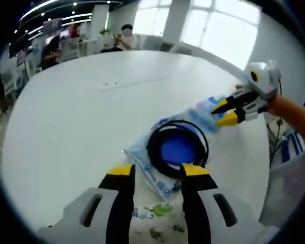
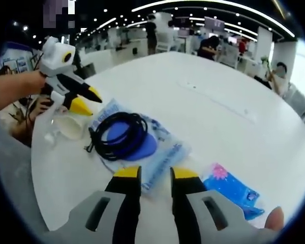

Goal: Arrange the tabletop items into an orderly group along one side of the table until the central work area is clear of visible clutter.

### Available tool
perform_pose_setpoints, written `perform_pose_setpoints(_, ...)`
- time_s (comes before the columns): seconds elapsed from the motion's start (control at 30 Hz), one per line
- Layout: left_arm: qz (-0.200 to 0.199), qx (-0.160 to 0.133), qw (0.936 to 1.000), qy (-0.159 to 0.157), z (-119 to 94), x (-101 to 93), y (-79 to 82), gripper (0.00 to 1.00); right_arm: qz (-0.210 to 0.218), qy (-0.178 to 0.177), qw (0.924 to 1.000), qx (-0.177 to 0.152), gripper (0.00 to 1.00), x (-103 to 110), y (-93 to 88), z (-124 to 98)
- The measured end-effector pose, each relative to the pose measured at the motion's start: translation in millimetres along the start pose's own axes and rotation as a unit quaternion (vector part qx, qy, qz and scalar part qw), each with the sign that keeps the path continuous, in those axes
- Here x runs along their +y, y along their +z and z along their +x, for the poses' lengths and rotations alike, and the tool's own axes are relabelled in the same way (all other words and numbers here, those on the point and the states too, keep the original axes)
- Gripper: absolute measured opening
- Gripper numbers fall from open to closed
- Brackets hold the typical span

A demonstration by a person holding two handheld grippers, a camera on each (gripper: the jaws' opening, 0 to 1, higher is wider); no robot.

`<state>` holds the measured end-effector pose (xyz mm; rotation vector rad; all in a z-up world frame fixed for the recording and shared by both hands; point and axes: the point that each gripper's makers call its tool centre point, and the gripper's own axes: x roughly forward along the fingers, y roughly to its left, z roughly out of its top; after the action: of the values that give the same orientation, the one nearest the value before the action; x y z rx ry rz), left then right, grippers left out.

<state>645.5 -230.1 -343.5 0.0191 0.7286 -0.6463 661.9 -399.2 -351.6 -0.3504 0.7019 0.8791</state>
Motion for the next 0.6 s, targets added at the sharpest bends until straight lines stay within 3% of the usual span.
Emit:
perform_pose_setpoints(0.3, 0.027, -0.042, 0.9982, -0.034, -7.1, -16.3, 9.5, 0.34, -0.01, 0.006, 0.9998, -0.015, 0.27, 12.9, 7.7, -4.5)
perform_pose_setpoints(0.6, 0.031, -0.026, 0.9983, -0.042, 0.9, -17.0, 1.7, 0.34, -0.017, 0.014, 0.9997, -0.014, 0.26, 26.6, 12.0, 2.9)
